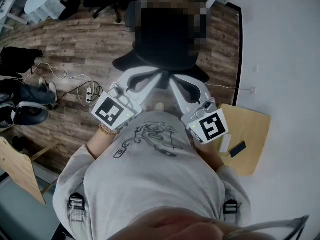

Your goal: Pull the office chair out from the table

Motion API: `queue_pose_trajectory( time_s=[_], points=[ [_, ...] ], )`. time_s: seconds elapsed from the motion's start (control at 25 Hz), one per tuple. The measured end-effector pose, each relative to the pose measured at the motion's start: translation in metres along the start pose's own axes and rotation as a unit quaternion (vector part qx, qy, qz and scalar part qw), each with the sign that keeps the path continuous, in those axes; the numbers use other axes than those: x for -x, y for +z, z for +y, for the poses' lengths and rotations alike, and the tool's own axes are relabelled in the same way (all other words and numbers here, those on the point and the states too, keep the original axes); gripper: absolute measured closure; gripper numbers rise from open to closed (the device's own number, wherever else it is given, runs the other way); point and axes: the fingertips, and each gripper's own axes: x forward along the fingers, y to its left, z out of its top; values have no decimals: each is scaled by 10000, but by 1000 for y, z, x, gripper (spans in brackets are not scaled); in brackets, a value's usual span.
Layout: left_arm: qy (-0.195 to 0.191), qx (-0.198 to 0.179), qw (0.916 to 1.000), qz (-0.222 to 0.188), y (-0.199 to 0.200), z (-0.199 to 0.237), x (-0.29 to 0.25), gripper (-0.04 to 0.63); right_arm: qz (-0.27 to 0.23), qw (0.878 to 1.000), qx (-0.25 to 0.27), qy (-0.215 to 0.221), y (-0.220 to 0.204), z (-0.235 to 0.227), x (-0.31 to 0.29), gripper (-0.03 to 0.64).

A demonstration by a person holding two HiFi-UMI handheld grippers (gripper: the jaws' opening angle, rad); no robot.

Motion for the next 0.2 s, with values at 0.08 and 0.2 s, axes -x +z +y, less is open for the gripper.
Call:
queue_pose_trajectory(
  time_s=[0.08,0.2],
  points=[
    [5,-35,10000,-7,-1,0,-1,592,9,10000,-8,38,-1,0,-1,611],
    [-23,-64,10000,71,-7,-2,-1,592,13,10000,-20,46,-3,-1,-1,611]
  ],
)
